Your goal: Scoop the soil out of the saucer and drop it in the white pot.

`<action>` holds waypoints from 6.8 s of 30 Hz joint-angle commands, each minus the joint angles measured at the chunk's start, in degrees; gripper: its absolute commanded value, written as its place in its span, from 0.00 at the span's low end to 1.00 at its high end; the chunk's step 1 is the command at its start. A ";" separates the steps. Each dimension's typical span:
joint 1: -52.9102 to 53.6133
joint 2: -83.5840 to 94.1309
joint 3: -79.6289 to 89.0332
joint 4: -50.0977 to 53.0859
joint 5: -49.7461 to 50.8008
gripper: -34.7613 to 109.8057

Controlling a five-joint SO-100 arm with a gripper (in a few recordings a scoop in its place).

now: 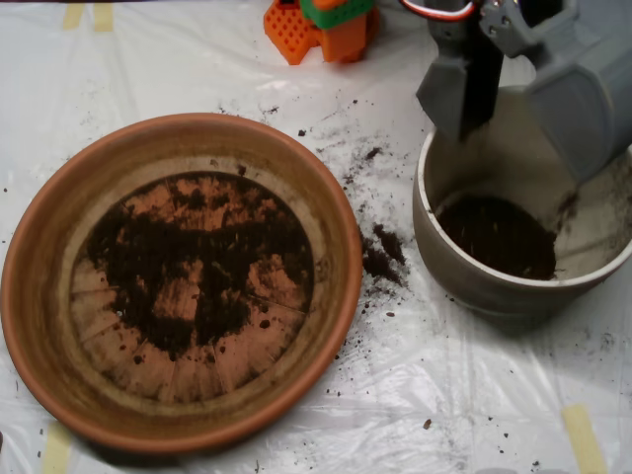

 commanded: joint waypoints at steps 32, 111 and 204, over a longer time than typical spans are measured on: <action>42.63 13.62 32.17 -19.51 6.15 0.54; 51.68 -21.71 26.98 -29.44 -16.08 0.24; 40.52 15.21 25.31 -11.87 13.71 0.53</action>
